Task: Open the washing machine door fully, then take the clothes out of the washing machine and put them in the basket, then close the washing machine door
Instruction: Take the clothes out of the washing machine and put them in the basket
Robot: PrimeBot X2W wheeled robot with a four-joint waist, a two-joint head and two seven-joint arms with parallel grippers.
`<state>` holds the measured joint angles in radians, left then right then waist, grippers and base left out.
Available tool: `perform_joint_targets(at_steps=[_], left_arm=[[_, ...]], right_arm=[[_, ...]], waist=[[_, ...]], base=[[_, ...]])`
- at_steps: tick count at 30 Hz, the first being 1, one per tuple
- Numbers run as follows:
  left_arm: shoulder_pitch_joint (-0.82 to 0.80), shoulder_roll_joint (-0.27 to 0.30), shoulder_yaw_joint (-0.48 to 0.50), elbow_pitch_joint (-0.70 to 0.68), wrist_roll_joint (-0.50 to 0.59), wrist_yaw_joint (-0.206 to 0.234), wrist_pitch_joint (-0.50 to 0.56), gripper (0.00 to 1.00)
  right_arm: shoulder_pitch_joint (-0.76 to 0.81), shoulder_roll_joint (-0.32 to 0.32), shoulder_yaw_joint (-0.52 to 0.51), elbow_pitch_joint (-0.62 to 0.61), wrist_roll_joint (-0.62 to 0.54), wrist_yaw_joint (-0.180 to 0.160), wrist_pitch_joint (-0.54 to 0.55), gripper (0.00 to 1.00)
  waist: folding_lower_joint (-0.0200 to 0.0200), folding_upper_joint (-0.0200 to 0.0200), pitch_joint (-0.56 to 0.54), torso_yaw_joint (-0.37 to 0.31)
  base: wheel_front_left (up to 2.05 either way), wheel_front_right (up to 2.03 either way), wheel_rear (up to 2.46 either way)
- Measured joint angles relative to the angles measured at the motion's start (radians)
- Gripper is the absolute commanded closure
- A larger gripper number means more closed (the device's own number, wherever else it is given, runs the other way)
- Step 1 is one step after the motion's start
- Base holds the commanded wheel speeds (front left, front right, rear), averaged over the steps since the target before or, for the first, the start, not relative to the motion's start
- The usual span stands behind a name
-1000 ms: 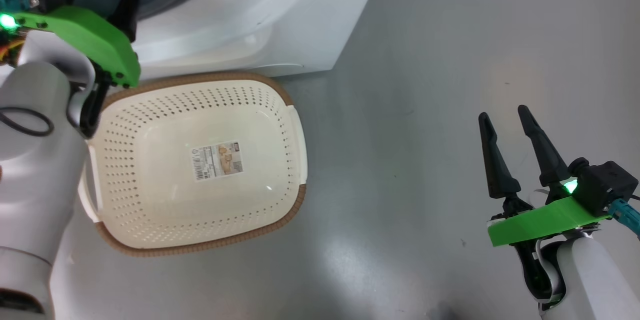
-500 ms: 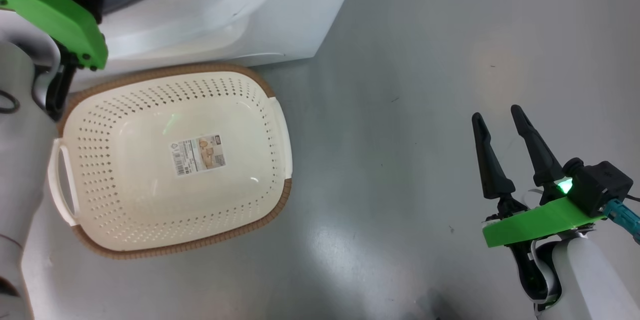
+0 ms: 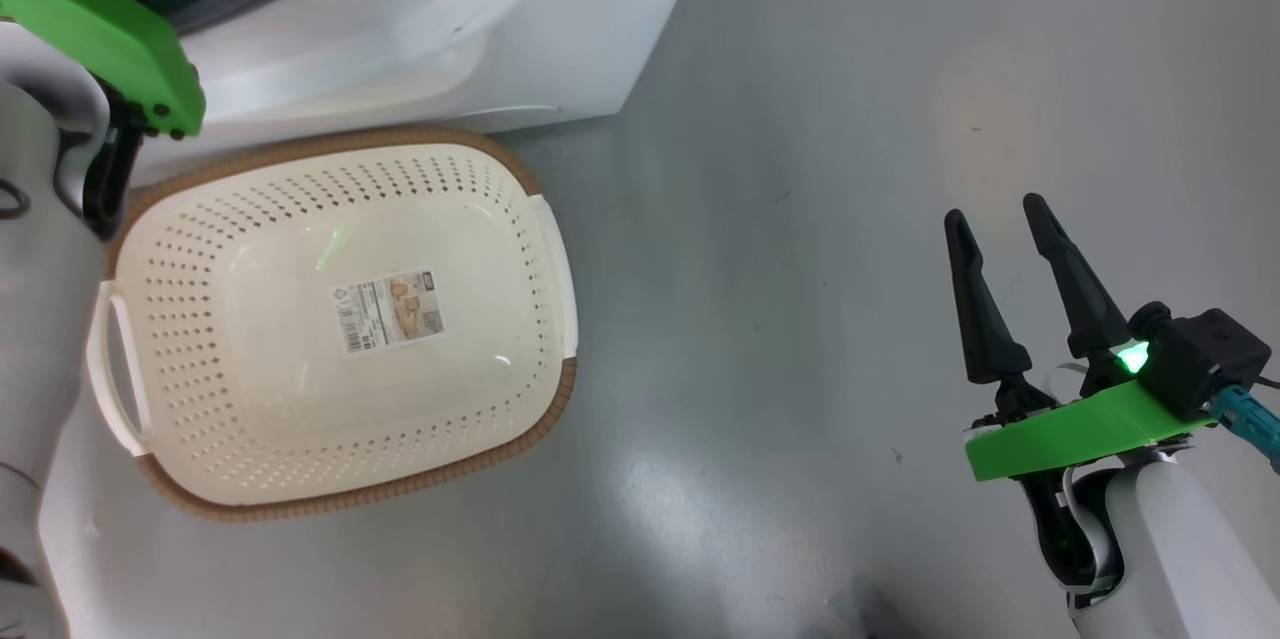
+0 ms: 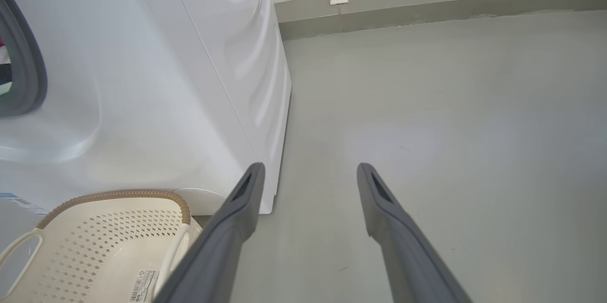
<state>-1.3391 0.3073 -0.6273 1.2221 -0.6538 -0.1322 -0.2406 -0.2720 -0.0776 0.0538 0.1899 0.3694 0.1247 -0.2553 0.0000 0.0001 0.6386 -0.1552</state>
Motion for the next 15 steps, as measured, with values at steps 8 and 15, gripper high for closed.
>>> perform_joint_targets(at_steps=[8, 15], left_arm=[[0.010, -0.005, 0.041, -0.053, -0.027, 0.001, -0.009, 1.00], [0.116, -0.006, 0.184, -0.220, -0.012, 0.027, -0.009, 1.00]], right_arm=[[0.001, -0.003, -0.007, 0.000, 0.000, 0.000, 0.000, 0.00], [0.003, -0.015, -0.016, 0.001, 0.000, 0.000, 0.000, 0.00]], waist=[[0.0000, -0.0001, -0.025, 0.026], [0.0000, 0.0000, -0.061, 0.050]], base=[[0.00, 0.00, 0.00], [0.00, 0.00, 0.00]])
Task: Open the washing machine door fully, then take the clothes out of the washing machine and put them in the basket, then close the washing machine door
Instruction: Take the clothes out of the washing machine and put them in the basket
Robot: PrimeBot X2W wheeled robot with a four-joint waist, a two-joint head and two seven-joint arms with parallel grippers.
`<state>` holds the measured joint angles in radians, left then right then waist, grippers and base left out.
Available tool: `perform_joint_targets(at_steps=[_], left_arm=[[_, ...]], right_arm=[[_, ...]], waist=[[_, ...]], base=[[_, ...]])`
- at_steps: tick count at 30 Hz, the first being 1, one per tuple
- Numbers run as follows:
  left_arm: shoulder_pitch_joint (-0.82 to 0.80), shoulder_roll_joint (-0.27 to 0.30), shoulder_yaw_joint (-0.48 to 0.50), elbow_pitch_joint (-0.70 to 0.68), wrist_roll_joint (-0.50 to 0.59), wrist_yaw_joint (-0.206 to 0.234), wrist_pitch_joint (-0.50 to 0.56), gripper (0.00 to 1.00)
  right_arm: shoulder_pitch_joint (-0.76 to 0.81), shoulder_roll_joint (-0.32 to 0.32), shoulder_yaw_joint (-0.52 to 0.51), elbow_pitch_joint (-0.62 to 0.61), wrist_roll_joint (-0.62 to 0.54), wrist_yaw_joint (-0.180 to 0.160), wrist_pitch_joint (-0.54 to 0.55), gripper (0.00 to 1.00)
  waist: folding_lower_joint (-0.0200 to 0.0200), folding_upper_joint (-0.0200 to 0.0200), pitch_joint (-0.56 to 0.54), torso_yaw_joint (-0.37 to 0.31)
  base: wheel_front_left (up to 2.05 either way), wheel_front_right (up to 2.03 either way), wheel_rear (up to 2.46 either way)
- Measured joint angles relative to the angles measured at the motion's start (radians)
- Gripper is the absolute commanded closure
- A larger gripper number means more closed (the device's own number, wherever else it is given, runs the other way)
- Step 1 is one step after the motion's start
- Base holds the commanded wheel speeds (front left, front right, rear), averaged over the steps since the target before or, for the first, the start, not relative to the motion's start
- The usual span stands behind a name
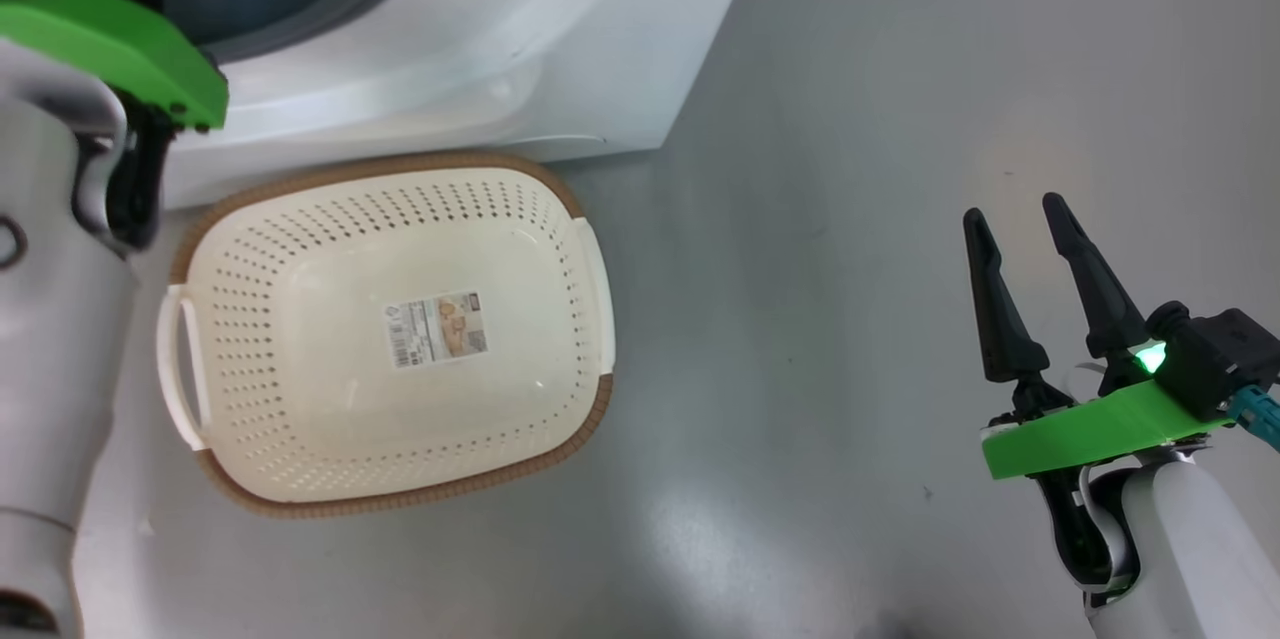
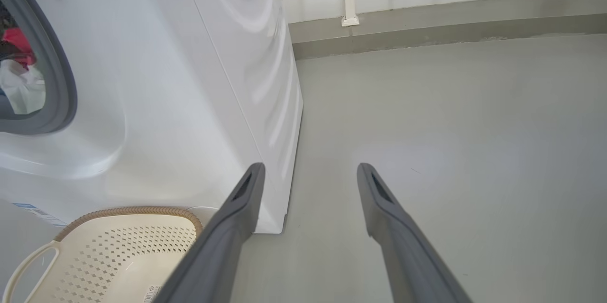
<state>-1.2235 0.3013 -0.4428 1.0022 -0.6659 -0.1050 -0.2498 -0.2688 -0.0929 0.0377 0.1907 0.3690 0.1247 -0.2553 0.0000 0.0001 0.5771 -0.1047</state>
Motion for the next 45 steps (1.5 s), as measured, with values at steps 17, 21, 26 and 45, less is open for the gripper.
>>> perform_joint_targets(at_steps=[17, 21, 26, 45], left_arm=[[0.343, -0.127, 0.404, -0.379, 0.248, -0.002, -0.003, 1.00], [0.412, -0.168, 0.472, -0.461, 0.302, -0.011, -0.003, 1.00], [0.489, -0.212, 0.527, -0.571, 0.351, -0.019, -0.003, 1.00], [0.696, -0.256, 0.556, -0.988, 0.368, -0.020, -0.008, 1.00]], right_arm=[[0.046, -0.027, -0.030, 0.003, -0.007, 0.000, 0.000, 0.00], [0.065, -0.029, -0.031, 0.004, -0.008, 0.000, 0.000, 0.00], [0.083, -0.032, -0.041, 0.005, -0.008, 0.000, 0.000, 0.00], [0.108, -0.034, -0.051, 0.004, -0.008, 0.000, 0.000, 0.00]], waist=[[0.0000, 0.0000, -0.103, 0.065], [0.0000, 0.0000, -0.126, 0.073], [0.0000, 0.0000, -0.152, 0.082], [0.0000, 0.0000, -0.189, 0.103]], base=[[0.00, 0.00, 0.00], [0.00, 0.00, 0.00], [0.00, 0.00, 0.00], [0.00, 0.00, 0.00]])
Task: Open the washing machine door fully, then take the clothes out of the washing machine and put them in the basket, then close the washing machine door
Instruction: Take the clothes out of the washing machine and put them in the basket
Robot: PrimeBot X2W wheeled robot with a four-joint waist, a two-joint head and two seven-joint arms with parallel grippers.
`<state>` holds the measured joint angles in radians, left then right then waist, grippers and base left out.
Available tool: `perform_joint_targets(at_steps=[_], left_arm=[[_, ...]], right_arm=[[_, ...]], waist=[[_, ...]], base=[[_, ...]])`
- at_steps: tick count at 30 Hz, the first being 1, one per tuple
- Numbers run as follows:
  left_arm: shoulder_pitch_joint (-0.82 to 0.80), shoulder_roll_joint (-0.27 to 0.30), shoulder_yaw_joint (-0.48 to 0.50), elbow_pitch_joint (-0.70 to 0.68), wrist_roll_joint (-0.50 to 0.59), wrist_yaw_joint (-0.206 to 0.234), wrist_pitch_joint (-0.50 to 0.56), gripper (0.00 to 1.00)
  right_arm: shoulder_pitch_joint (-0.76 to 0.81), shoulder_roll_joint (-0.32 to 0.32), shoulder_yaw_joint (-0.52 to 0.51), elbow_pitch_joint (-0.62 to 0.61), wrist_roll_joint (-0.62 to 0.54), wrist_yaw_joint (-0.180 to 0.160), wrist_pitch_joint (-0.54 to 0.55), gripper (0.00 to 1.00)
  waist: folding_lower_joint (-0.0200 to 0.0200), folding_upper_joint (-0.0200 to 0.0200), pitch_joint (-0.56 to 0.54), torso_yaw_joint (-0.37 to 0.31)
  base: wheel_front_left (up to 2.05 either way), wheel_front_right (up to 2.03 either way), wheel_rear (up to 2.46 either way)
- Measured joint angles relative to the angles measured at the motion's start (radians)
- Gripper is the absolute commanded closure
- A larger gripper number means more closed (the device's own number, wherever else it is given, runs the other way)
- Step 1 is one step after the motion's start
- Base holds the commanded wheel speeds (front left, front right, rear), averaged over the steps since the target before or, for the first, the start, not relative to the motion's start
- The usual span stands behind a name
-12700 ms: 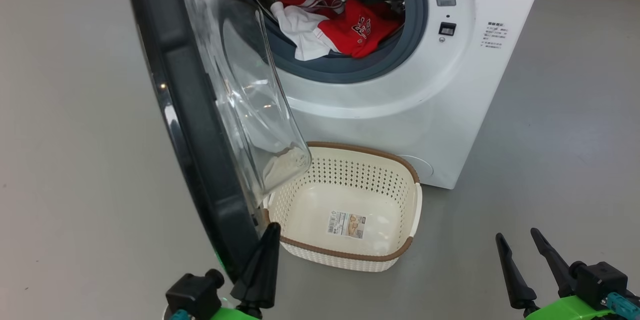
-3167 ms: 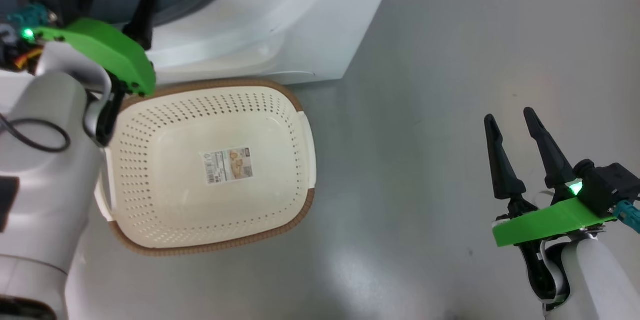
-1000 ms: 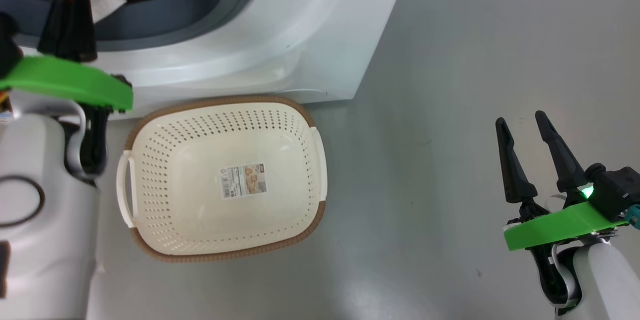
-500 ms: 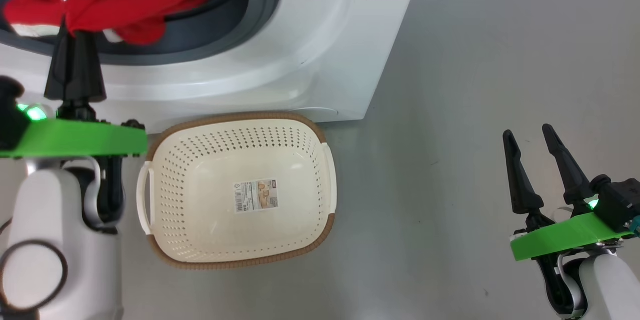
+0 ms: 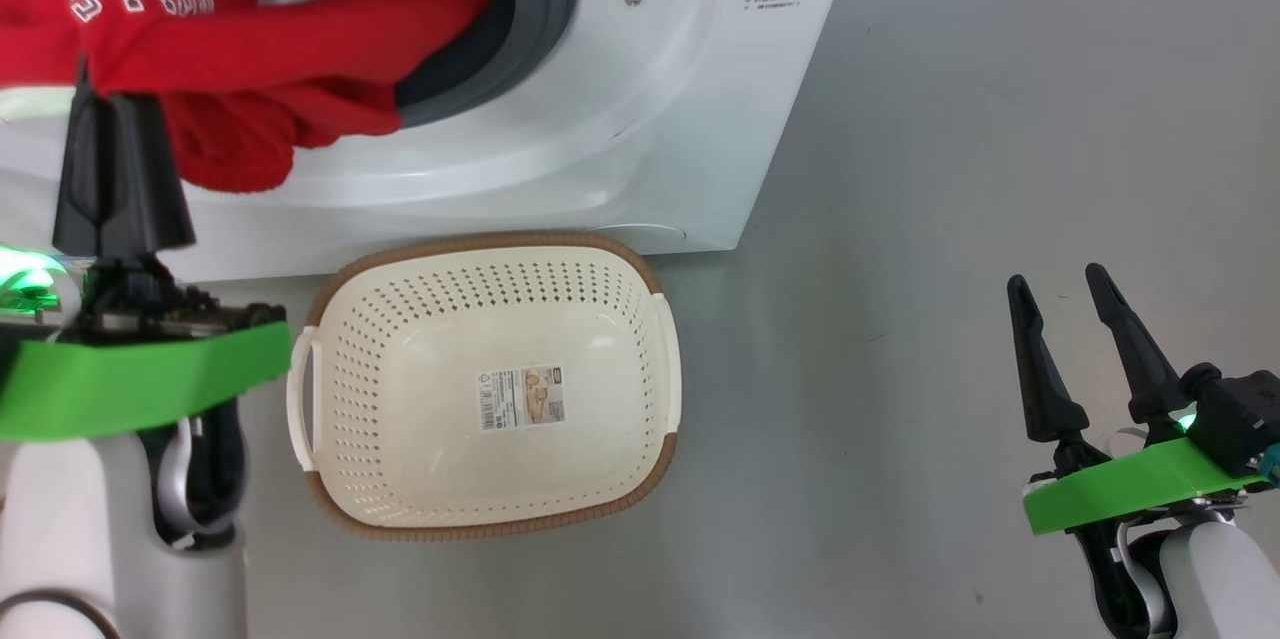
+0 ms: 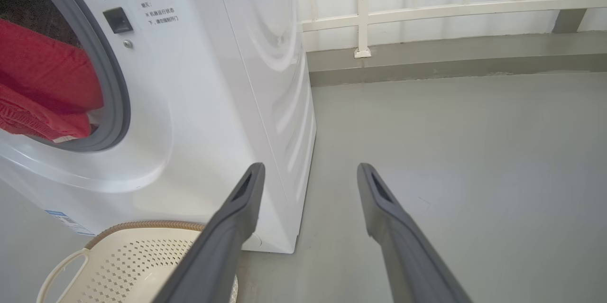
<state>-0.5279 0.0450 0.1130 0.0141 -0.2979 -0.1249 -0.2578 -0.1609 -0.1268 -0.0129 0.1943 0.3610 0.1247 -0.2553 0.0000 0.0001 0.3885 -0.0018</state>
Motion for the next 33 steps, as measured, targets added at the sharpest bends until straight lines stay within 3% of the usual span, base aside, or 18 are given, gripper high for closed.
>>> perform_joint_targets(at_steps=[9, 25, 33], left_arm=[[0.059, -0.010, -0.023, 0.017, 0.018, 0.000, 0.000, 1.00], [0.096, -0.013, -0.087, 0.352, -0.009, 0.000, 0.000, 1.00], [0.042, -0.014, -0.113, 0.542, -0.002, 0.000, 0.001, 1.00]], right_arm=[[-0.001, 0.000, 0.002, -0.002, 0.000, 0.000, 0.000, 0.00], [-0.050, 0.002, 0.015, -0.016, 0.000, 0.000, 0.000, 0.00], [-0.077, 0.007, 0.014, -0.023, 0.000, 0.000, 0.000, 0.00]], waist=[[0.0000, 0.0000, 0.017, 0.001], [0.0000, 0.0000, 0.114, -0.016], [0.0000, 0.0000, 0.177, -0.033]], base=[[0.00, 0.00, 0.00], [0.00, 0.00, 0.00], [0.00, 0.00, 0.00]])
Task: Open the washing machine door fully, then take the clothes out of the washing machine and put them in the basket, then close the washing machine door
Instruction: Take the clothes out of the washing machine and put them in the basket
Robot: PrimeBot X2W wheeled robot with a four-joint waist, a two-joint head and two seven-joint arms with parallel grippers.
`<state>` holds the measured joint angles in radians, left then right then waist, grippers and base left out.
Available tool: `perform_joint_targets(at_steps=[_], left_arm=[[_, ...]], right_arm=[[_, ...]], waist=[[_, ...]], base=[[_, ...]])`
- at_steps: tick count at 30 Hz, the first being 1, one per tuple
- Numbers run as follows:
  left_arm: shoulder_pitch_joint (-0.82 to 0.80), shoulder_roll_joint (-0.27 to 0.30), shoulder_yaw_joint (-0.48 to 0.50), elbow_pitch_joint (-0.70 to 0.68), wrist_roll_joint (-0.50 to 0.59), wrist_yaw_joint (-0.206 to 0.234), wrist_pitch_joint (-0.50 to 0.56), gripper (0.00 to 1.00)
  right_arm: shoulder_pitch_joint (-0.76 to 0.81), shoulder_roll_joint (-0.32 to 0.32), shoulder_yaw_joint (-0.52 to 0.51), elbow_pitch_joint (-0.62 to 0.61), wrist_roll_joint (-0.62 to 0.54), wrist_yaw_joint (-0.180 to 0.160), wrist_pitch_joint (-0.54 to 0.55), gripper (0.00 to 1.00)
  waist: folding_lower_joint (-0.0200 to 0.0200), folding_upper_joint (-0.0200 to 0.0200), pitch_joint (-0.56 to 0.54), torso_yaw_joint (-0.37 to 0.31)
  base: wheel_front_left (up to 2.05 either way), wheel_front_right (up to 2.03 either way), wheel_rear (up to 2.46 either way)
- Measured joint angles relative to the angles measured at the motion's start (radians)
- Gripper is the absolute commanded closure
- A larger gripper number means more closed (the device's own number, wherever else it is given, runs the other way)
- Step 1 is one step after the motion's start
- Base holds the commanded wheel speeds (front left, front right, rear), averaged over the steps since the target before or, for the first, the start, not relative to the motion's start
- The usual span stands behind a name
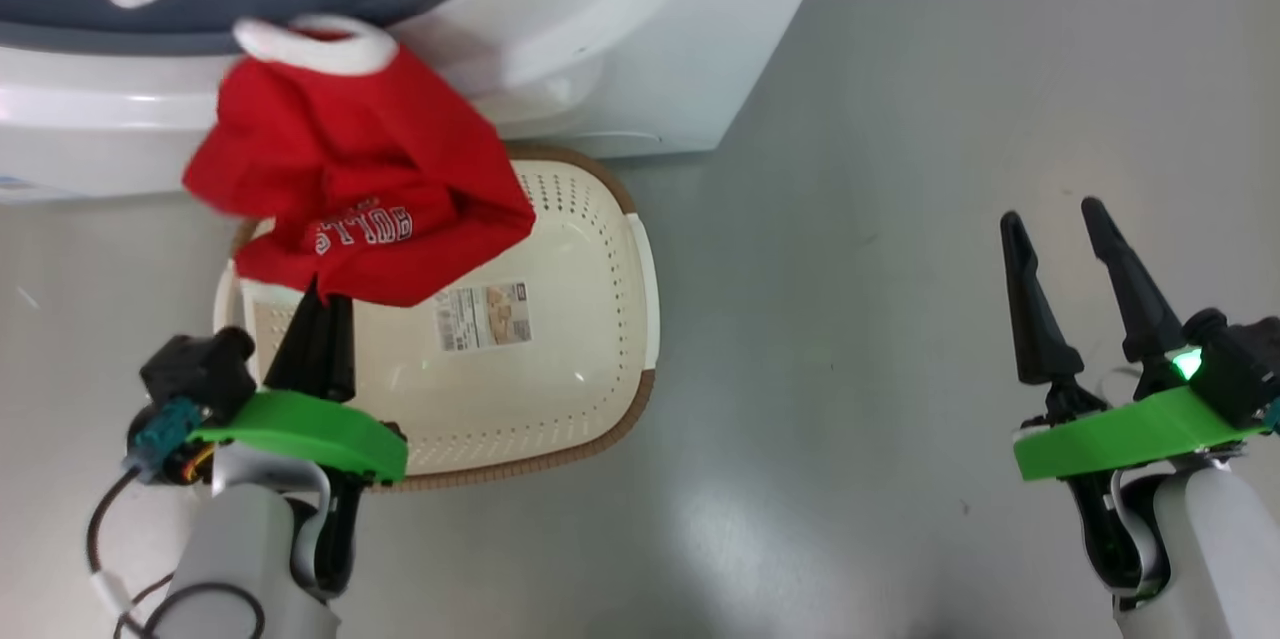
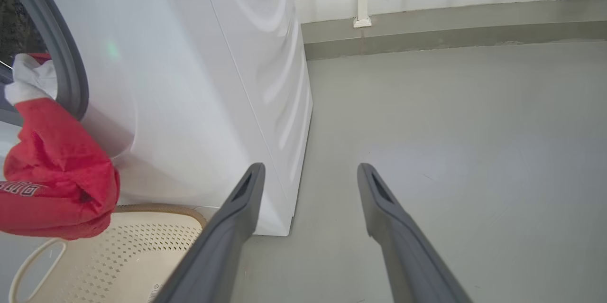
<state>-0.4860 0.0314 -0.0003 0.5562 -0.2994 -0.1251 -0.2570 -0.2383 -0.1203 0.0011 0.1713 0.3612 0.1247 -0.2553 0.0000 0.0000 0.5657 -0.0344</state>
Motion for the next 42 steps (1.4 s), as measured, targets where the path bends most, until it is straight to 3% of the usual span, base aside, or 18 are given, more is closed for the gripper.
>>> perform_joint_targets(at_steps=[19, 36, 37, 38, 40, 41, 42], left_arm=[[-0.230, -0.002, -0.071, 0.389, 0.037, 0.000, 0.000, 1.00], [-0.338, 0.005, -0.077, 0.525, 0.037, 0.000, 0.000, 1.00], [-0.338, 0.005, -0.077, 0.525, 0.037, 0.000, 0.000, 0.88], [-0.338, 0.005, -0.077, 0.526, 0.036, 0.000, 0.000, 0.55], [-0.338, 0.004, -0.077, 0.527, 0.034, 0.000, 0.000, 0.22], [-0.338, 0.004, -0.077, 0.528, 0.034, 0.000, 0.000, 0.00], [-0.338, 0.004, -0.075, 0.528, 0.034, 0.000, 0.000, 0.00]], right_arm=[[-0.061, 0.010, 0.014, -0.018, 0.001, 0.000, 0.000, 0.00], [-0.096, 0.011, 0.023, -0.031, 0.001, 0.000, 0.000, 0.00], [-0.096, 0.011, 0.022, -0.031, 0.001, 0.000, 0.000, 0.00], [-0.096, 0.011, 0.022, -0.031, 0.001, 0.000, 0.000, 0.00], [-0.096, 0.010, 0.022, -0.031, 0.001, 0.000, 0.000, 0.00], [-0.096, 0.010, 0.021, -0.031, 0.001, 0.000, 0.000, 0.00], [-0.096, 0.010, 0.020, -0.030, 0.001, 0.000, 0.000, 0.00]], waist=[[0.0001, 0.0001, 0.152, -0.035], [0.0001, 0.0000, 0.226, -0.056], [0.0001, 0.0001, 0.225, -0.055], [0.0001, 0.0000, 0.224, -0.054], [0.0000, 0.0000, 0.220, -0.053], [0.0001, 0.0000, 0.218, -0.051], [0.0001, 0.0000, 0.215, -0.050]], base=[[0.00, 0.00, 0.00], [0.00, 0.00, 0.00], [0.00, 0.00, 0.00], [0.00, 0.00, 0.00], [0.00, 0.00, 0.00], [0.00, 0.00, 0.00], [0.00, 0.00, 0.00]])
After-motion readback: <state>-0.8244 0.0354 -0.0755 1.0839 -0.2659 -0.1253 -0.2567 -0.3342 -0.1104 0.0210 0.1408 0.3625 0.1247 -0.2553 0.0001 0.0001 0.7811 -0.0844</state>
